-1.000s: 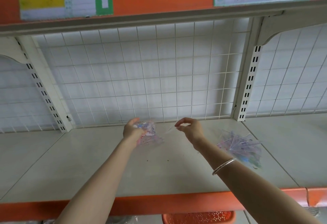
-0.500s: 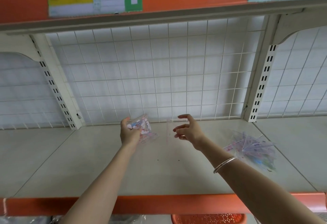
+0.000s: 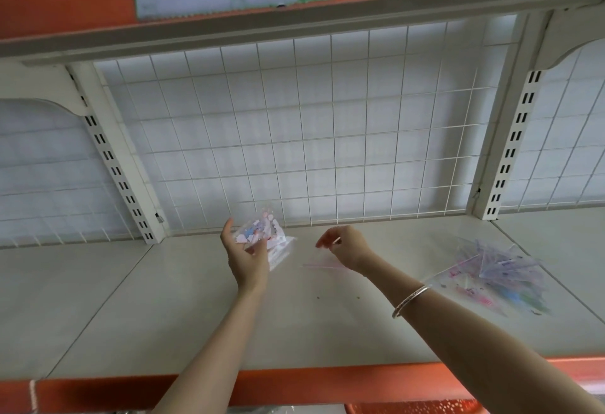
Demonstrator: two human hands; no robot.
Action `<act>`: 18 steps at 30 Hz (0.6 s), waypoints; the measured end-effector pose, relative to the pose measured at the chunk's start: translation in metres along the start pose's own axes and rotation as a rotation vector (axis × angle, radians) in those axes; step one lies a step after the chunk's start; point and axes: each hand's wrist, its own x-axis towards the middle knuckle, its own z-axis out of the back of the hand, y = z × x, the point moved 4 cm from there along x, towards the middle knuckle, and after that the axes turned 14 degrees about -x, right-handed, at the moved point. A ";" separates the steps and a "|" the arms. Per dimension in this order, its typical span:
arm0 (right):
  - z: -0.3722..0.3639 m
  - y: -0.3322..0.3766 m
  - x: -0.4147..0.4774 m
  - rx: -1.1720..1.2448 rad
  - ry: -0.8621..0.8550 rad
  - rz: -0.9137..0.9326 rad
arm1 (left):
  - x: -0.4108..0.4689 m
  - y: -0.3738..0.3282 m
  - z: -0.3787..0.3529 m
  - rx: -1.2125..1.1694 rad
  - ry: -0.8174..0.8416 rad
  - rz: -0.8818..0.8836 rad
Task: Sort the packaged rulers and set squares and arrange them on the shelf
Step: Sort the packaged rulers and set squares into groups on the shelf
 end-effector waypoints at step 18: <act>0.009 -0.019 -0.021 -0.465 0.047 0.202 | -0.010 0.006 -0.050 -0.126 0.089 0.096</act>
